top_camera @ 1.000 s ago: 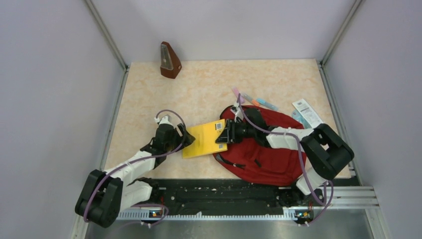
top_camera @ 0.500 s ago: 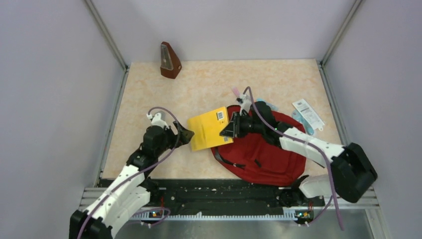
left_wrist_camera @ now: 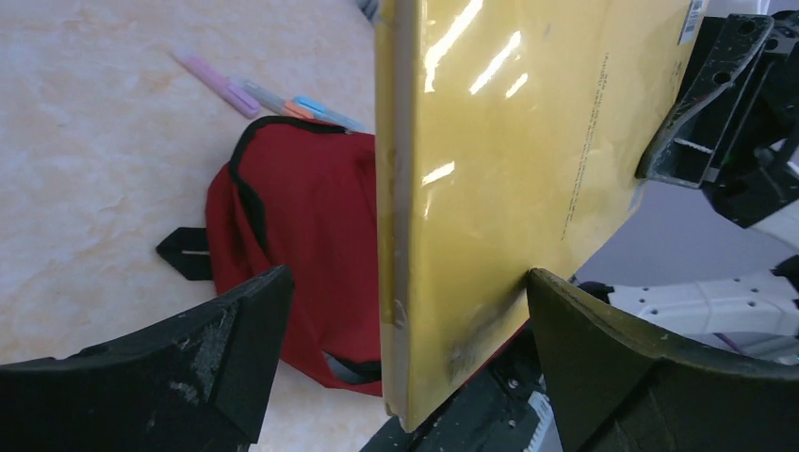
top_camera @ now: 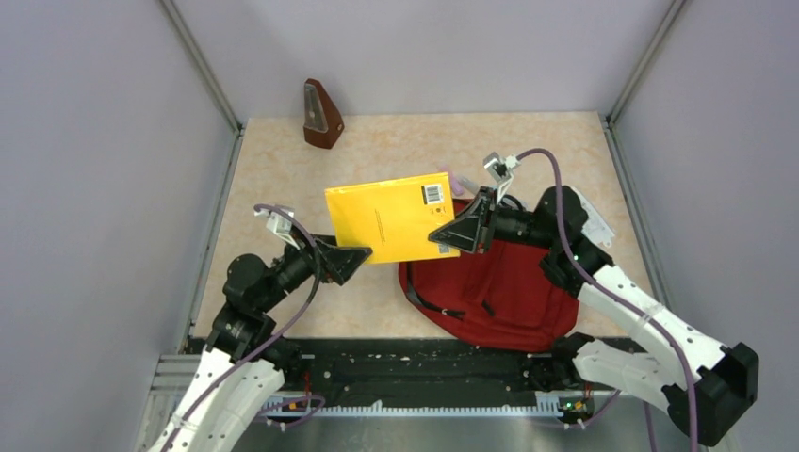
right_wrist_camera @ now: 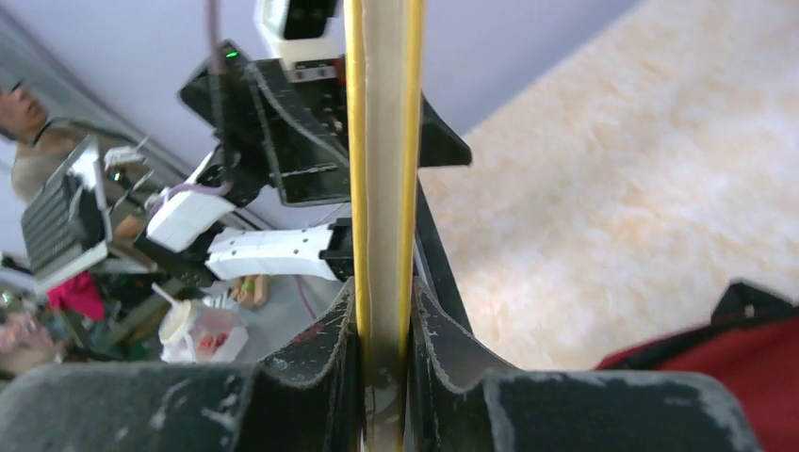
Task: Pack the student bag
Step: Pick up the book from the center of the board, then place the book in the student bag.
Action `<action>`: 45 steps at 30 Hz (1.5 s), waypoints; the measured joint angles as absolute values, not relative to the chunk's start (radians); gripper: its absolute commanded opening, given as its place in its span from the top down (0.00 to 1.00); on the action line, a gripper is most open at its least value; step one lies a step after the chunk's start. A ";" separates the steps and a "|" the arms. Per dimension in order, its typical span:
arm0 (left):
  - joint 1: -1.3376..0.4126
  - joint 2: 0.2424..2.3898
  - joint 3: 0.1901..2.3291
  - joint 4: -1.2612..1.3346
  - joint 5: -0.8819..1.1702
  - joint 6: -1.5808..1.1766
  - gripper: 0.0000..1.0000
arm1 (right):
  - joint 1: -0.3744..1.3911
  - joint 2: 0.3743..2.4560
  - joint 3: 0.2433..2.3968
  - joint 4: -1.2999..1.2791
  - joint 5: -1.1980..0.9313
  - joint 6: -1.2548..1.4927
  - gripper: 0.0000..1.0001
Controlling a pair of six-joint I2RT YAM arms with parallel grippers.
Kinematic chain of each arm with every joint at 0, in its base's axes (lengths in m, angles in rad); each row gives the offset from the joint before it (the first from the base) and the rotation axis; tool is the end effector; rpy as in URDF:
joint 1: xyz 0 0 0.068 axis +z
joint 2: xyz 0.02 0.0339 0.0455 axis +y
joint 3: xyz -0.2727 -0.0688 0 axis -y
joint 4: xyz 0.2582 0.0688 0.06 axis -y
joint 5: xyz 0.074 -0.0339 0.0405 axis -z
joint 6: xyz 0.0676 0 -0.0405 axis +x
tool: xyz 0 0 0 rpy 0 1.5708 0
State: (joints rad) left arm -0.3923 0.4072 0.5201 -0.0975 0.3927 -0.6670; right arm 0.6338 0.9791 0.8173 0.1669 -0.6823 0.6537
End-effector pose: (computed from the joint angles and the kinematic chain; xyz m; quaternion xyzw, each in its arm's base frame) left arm 0.1341 -0.0835 0.3123 0.0435 0.7007 -0.4712 0.5339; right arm 0.1833 0.1876 0.3581 -0.2306 0.6670 0.5897 0.3927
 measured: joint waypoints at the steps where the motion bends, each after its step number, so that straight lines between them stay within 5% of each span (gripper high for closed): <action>1: -0.392 0.402 0.524 -0.097 0.406 -0.668 0.02 | 0.634 0.965 0.817 0.200 -0.710 0.665 1.00; 15: -0.396 0.409 0.553 0.090 0.566 -0.764 0.10 | 0.633 0.940 0.796 0.363 -0.872 0.736 1.00; 19: -0.395 0.410 0.523 0.200 0.604 -0.827 0.28 | 0.633 0.953 0.778 0.384 -0.914 0.745 1.00; 25: -0.395 0.418 0.484 0.314 0.653 -0.897 0.91 | 0.633 0.985 0.765 0.391 -0.923 0.731 1.00; 27: -0.394 0.420 0.480 0.342 0.676 -0.921 1.00 | 0.630 0.991 0.765 0.381 -0.913 0.715 0.87; 32: -0.393 0.405 0.481 0.296 0.656 -0.886 1.00 | 0.633 0.995 0.768 0.322 -0.840 0.660 0.38; 34: -0.395 0.388 0.490 0.176 0.608 -0.834 1.00 | 0.634 1.004 0.769 0.266 -0.752 0.619 0.26; 37: -0.399 0.381 0.537 -0.061 0.453 -0.757 1.00 | 0.634 1.015 0.769 0.159 -0.591 0.556 0.18; 45: -0.392 0.411 0.643 -0.501 -0.059 -0.685 1.00 | 0.662 1.128 0.769 -0.007 -0.194 0.562 0.22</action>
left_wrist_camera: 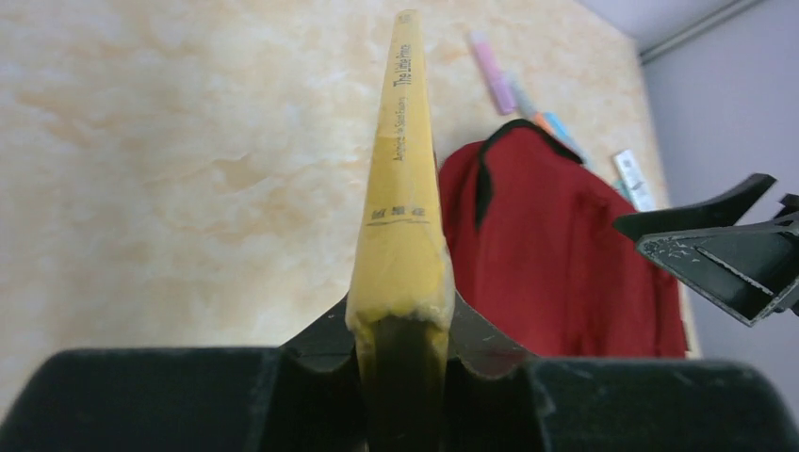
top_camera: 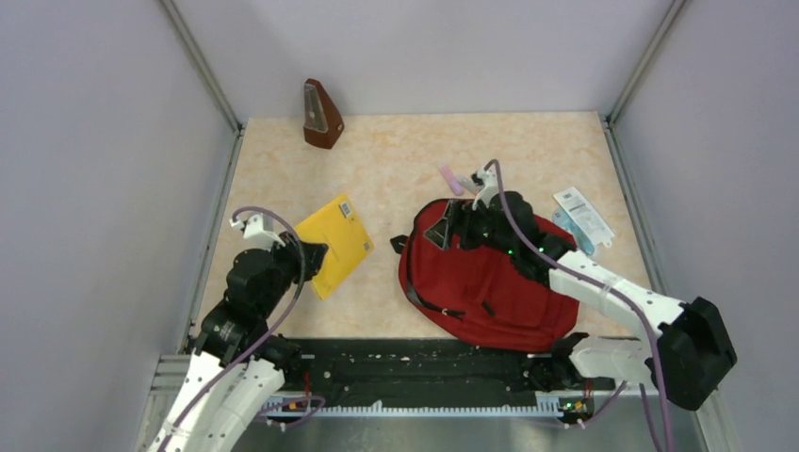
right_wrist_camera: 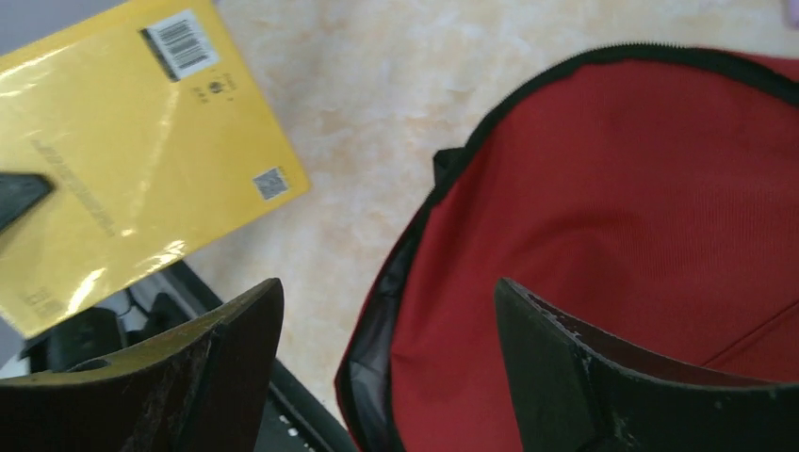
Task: Pack the student bag
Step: Place the book in the student bag.
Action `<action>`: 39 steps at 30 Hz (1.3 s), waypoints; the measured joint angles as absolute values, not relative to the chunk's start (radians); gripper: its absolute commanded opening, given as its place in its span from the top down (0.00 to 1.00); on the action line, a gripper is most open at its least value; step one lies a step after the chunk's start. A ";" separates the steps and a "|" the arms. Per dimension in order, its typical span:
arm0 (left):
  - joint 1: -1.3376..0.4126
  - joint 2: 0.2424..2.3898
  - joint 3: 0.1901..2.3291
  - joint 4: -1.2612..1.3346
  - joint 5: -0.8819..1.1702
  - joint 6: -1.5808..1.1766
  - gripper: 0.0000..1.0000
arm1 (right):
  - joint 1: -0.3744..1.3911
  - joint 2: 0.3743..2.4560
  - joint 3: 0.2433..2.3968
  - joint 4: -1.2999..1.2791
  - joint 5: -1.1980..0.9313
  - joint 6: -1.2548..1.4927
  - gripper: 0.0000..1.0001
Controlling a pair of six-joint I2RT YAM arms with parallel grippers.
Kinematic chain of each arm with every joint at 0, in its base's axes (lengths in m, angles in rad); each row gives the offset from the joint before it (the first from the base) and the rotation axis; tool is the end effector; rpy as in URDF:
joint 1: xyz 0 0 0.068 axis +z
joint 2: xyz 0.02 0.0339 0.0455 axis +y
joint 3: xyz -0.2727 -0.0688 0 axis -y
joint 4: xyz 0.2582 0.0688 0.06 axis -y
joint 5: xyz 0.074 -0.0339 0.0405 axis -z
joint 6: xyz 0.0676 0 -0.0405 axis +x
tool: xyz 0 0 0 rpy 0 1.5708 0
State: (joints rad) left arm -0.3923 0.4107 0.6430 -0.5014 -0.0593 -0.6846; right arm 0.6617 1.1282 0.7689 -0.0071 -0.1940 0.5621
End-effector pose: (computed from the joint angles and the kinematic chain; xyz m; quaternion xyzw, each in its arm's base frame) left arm 0.1344 -0.0513 0.3026 -0.1336 0.7841 -0.2903 0.5320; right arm 0.2263 0.1928 0.2750 -0.0956 0.8165 0.3892 0.4156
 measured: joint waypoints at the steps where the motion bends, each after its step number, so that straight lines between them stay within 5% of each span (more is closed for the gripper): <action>1: -0.392 0.411 0.643 -0.533 -0.084 -0.683 1.00 | 0.686 1.156 0.769 -0.014 -0.135 0.570 0.23; 14: -0.392 0.419 0.640 -0.636 -0.186 -0.666 1.00 | 0.856 1.566 0.934 -0.032 0.157 0.633 0.44; 34: -0.392 0.408 0.613 -0.652 -0.181 -0.663 1.00 | 0.862 1.725 1.055 -0.056 0.311 0.577 0.71; 39: -0.392 0.398 0.613 -0.660 -0.180 -0.662 1.00 | 0.862 1.691 1.054 -0.078 0.313 0.572 0.98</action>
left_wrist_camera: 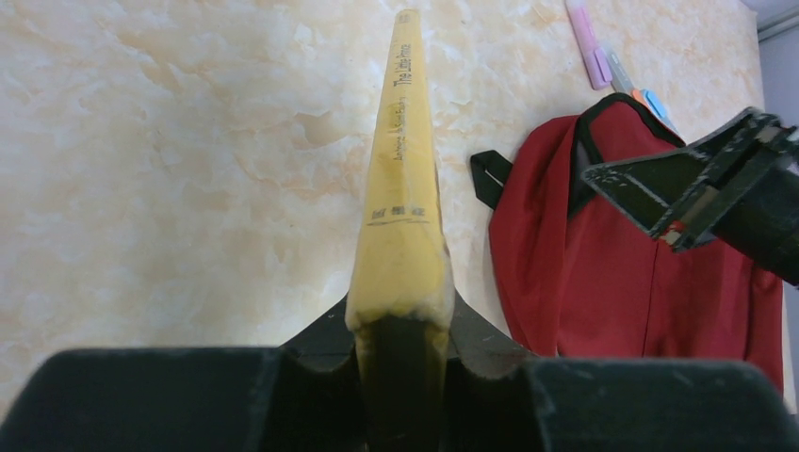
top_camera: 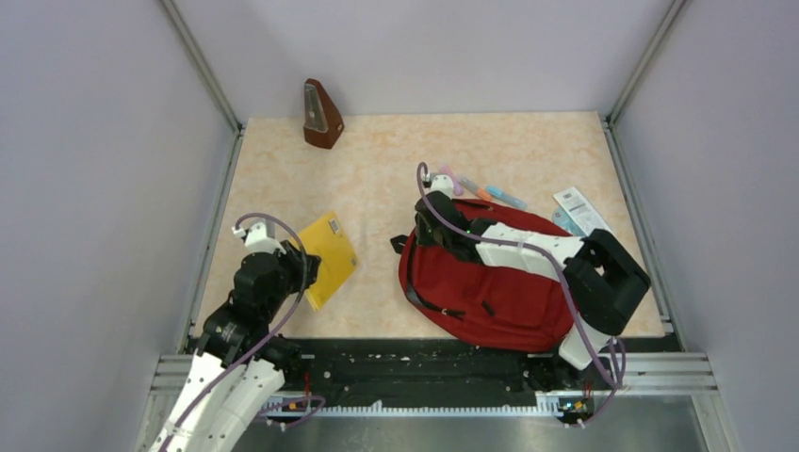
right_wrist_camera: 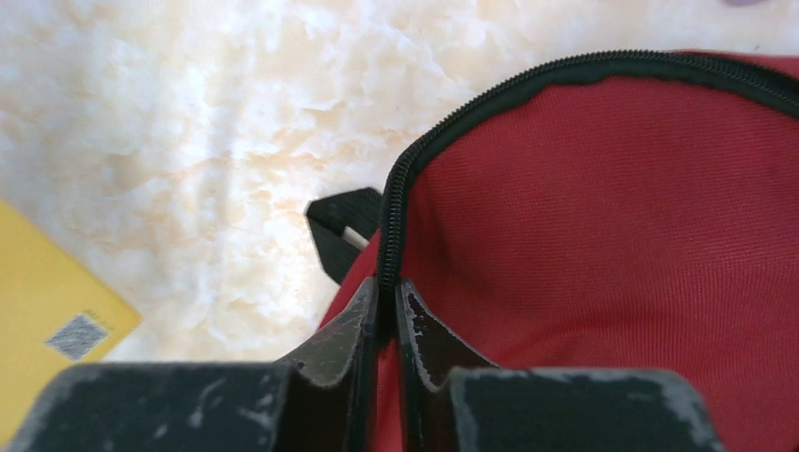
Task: Pack the student bag
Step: Place the book in the student bag.
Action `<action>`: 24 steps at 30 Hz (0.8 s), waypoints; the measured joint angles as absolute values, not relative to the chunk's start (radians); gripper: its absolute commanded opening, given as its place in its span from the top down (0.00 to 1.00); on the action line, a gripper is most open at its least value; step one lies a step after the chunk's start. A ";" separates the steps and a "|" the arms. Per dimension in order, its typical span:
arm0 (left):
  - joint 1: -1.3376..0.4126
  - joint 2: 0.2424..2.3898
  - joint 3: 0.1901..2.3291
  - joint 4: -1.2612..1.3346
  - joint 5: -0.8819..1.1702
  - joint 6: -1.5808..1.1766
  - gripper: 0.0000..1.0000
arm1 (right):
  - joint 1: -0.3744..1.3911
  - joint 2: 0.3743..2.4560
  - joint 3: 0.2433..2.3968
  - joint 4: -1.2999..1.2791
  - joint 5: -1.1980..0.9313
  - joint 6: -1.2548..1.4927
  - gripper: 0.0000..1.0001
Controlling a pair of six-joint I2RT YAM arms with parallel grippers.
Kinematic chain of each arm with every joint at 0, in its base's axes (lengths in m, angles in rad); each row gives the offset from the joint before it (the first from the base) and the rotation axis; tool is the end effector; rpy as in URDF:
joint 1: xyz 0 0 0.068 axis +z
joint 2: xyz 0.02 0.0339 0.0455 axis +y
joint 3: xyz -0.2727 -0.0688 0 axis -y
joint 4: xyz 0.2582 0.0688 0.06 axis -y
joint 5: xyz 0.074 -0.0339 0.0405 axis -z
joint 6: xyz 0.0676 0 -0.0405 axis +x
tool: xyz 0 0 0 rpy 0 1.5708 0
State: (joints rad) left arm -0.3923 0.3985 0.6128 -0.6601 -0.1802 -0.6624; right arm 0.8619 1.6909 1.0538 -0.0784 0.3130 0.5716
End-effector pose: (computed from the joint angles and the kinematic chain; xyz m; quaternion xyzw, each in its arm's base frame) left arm 0.1294 -0.0404 0.2723 -0.1610 0.8284 -0.2015 0.4973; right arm 0.2764 0.2903 0.1881 -0.0660 0.8987 0.1622 0.4020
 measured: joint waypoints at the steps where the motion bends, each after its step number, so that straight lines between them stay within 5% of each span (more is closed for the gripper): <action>1: -0.392 0.397 0.613 -0.660 -0.180 -0.663 1.00 | 0.862 1.672 1.053 -0.080 0.312 0.571 1.00; 15: -0.392 0.413 0.616 -0.591 0.041 -0.613 1.00 | 0.862 1.372 0.999 -0.136 0.295 0.496 1.00; 24: -0.405 0.756 0.710 -0.336 0.437 -0.659 1.00 | 0.859 0.892 0.914 -0.183 0.215 0.338 1.00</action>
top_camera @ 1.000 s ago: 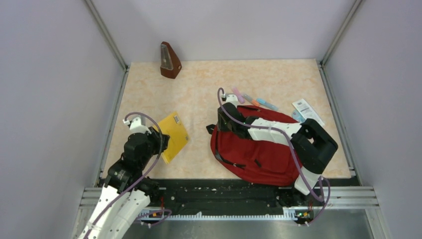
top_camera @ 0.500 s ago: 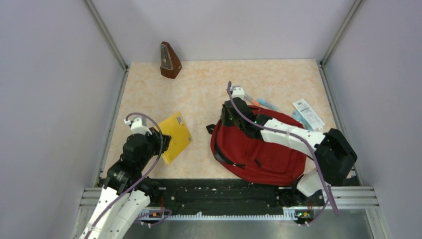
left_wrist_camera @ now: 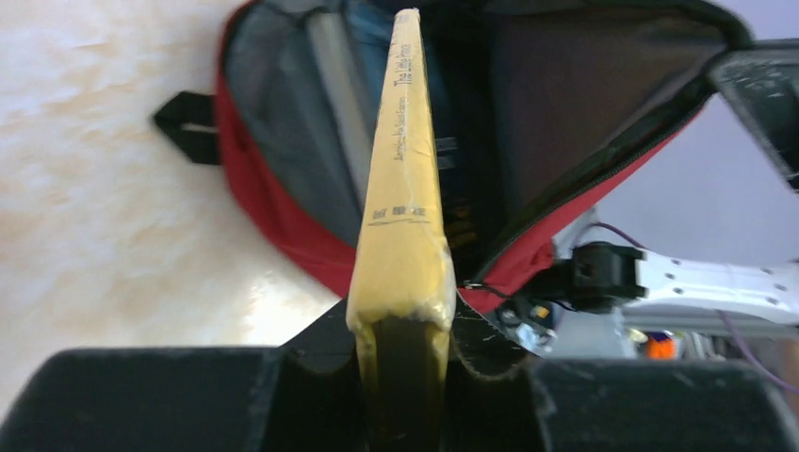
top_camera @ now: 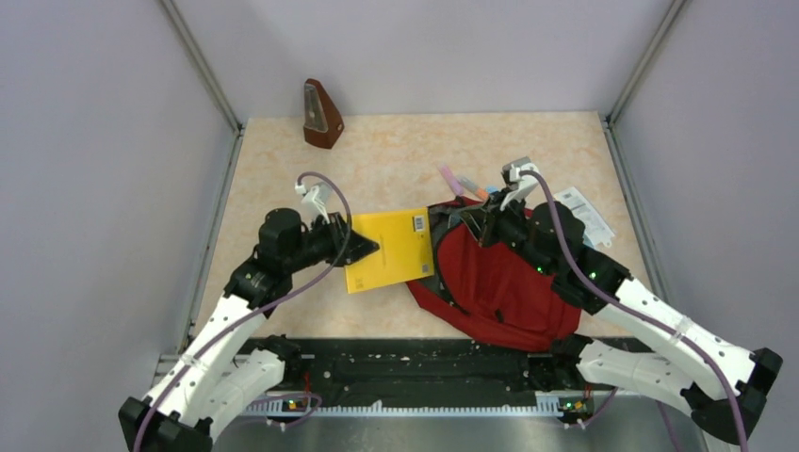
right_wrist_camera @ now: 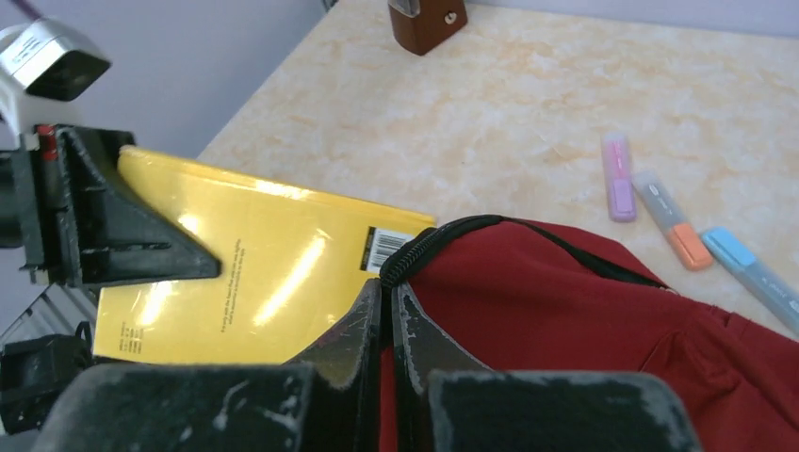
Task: Pack the student bag
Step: Place the book in the student bag.
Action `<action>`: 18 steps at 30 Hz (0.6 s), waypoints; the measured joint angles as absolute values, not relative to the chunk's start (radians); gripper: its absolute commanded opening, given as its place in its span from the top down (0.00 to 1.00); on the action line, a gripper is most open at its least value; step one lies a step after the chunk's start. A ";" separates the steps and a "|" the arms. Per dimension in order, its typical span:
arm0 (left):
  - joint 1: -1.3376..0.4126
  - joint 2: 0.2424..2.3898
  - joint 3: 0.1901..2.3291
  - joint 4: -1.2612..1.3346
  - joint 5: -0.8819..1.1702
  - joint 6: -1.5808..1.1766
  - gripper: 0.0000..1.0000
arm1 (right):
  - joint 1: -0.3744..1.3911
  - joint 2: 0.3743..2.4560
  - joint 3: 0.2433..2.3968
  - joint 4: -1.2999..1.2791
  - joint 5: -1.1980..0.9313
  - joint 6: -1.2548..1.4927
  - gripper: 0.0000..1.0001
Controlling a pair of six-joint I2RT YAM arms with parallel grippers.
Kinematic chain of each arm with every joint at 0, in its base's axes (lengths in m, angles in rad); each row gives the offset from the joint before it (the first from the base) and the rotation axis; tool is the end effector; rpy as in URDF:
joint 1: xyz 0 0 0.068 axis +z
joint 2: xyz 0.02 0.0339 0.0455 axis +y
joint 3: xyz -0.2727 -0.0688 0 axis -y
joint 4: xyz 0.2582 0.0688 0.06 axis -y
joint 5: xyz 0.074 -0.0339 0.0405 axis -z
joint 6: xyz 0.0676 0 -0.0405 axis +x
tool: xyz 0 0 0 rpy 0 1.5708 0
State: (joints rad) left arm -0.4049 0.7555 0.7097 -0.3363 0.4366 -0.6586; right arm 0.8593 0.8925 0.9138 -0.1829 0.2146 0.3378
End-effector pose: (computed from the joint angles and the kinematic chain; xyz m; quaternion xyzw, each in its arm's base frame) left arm 0.1796 -0.1081 0.2982 0.0180 0.8177 -0.4318 0.3802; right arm 0.1702 0.1754 0.3688 -0.1283 0.7498 0.2955 0.5780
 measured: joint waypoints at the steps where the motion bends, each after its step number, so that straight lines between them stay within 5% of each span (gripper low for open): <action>1: -0.413 0.777 0.709 -0.294 0.466 -0.675 1.00 | 0.859 0.862 0.904 -0.186 0.198 0.320 1.00; 18: -0.525 0.931 0.628 0.048 0.574 -0.765 1.00 | 0.848 0.847 0.876 -0.200 0.066 0.286 1.00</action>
State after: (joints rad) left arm -0.5251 0.9310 0.6285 0.0483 0.5735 -0.7654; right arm 0.8478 0.8471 0.8764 -0.2001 0.0658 0.2859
